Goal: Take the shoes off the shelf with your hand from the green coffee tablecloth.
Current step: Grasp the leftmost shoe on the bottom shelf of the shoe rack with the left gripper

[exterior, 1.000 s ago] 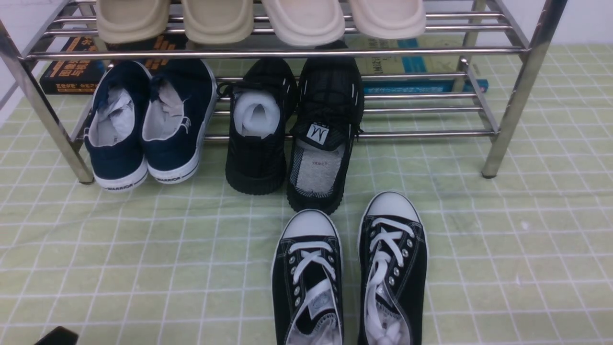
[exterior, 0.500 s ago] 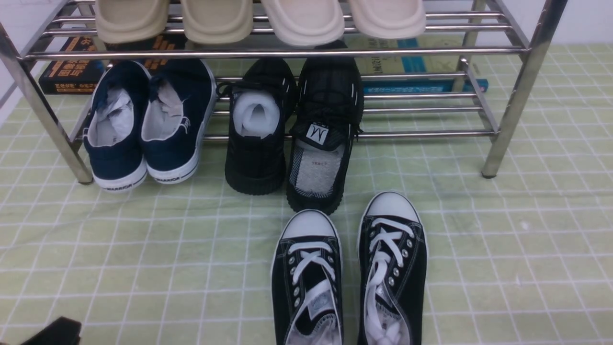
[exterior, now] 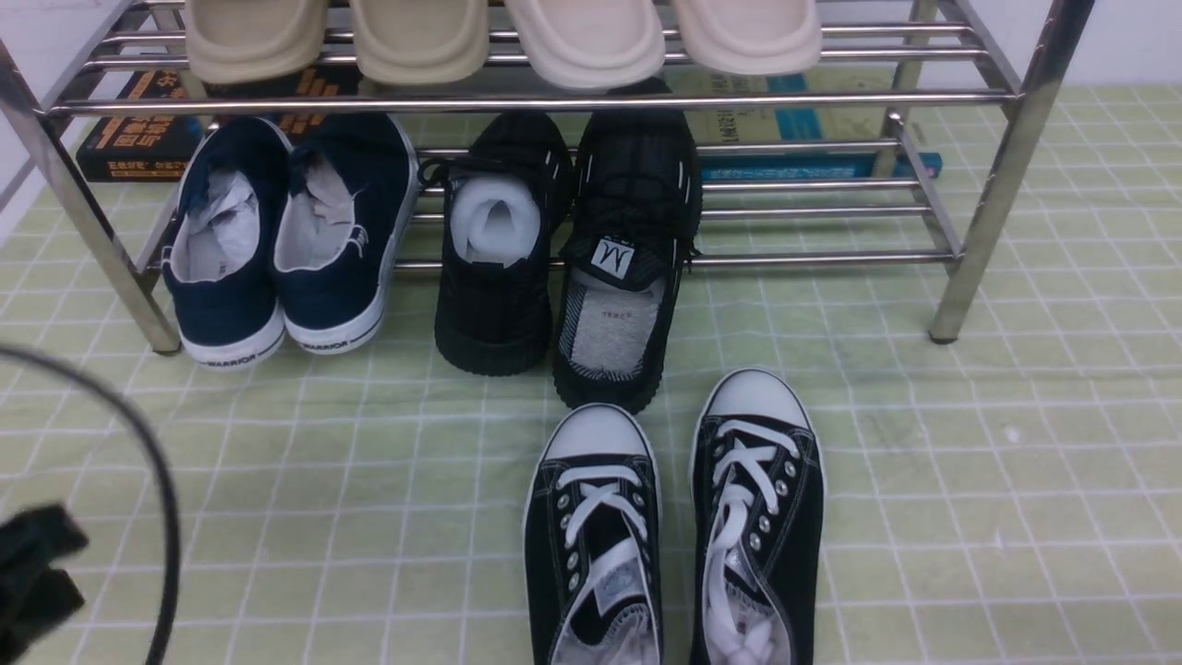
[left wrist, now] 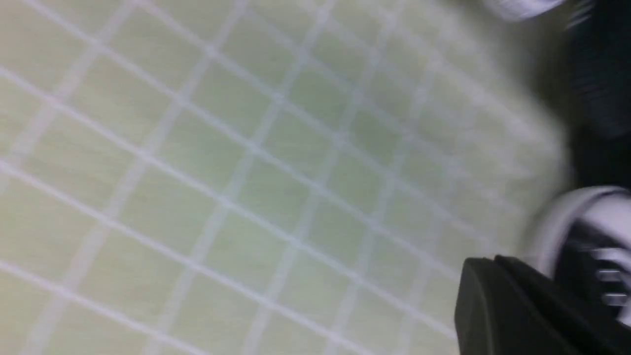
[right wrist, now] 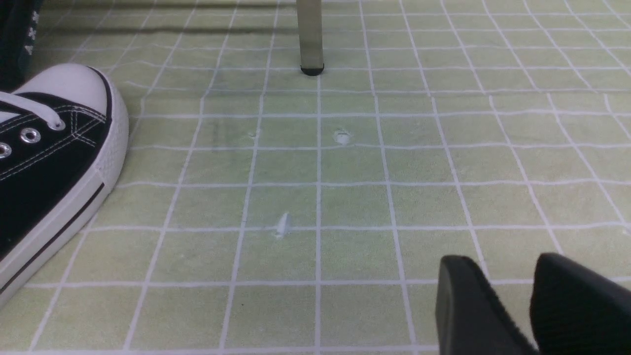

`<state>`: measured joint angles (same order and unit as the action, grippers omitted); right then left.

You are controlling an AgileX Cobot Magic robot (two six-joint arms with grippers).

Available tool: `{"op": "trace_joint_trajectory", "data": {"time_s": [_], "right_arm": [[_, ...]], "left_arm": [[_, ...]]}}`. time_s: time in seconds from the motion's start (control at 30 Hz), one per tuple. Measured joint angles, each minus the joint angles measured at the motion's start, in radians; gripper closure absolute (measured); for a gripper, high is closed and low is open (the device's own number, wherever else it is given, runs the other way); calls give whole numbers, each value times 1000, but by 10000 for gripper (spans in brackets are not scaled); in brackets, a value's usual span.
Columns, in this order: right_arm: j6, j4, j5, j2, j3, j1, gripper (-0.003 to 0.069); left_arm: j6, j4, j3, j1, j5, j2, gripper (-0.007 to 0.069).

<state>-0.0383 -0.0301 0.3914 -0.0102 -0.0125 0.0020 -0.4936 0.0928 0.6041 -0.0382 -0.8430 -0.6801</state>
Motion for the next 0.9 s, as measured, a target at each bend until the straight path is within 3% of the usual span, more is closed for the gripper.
{"op": "trace_joint_trajectory", "data": {"time_s": [0.23,0.4,0.53,0.9], "right_arm": [[0,0,0,0,0,0,431],[0,0,0,0,0,0,421],[0,0,0,0,0,0,422],[1,0,0,0,0,0,422]], "left_arm": [[60,-115,276,0,-14,-341,516],[97,-125,496,0,23,-587,337],[101,-151,572,0,66,-698,261],[102,-281,618,0,344,-932,235]]}}
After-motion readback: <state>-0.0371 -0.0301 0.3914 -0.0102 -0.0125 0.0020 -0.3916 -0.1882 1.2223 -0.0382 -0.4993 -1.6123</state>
